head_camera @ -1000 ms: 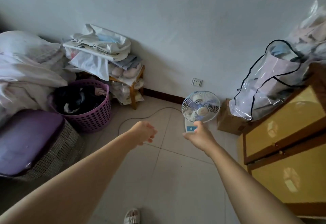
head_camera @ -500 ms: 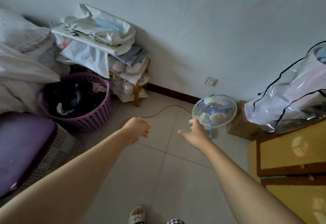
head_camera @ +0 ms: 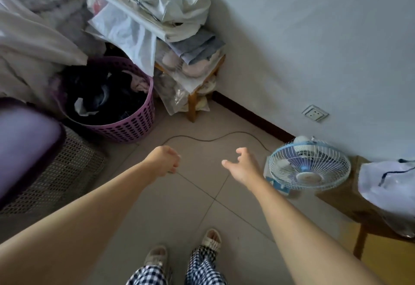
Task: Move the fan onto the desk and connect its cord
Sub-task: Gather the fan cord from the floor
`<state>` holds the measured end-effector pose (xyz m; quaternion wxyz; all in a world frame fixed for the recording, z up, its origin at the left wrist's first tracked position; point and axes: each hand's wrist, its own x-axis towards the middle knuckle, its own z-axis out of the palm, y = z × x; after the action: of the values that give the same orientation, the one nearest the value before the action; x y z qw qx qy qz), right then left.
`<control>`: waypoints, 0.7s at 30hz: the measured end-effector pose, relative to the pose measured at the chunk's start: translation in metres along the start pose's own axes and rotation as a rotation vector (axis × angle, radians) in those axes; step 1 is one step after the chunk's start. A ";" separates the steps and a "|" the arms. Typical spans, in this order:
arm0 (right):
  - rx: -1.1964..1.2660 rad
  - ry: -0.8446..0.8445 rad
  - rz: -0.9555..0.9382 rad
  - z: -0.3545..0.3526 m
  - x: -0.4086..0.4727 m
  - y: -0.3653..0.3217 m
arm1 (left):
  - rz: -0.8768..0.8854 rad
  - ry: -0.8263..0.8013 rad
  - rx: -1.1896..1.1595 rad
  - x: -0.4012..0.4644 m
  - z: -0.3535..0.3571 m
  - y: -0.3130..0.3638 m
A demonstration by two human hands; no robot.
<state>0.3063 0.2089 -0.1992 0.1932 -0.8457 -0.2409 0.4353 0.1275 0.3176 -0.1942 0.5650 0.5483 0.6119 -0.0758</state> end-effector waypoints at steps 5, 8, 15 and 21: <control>-0.026 -0.067 0.014 0.043 0.069 0.008 | -0.089 0.022 -0.009 0.077 0.003 -0.023; -0.037 -0.077 0.028 0.079 0.109 0.018 | -0.071 0.037 0.028 0.129 0.007 -0.045; -0.026 -0.093 0.028 0.174 0.211 0.057 | -0.059 0.072 0.052 0.263 0.018 -0.118; -0.044 -0.089 -0.003 0.251 0.303 0.094 | -0.075 0.109 0.071 0.369 0.034 -0.179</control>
<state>0.2740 0.3369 -0.5818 0.1641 -0.8292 -0.2599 0.4669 0.1013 0.4397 -0.5865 0.5075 0.5480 0.6590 -0.0886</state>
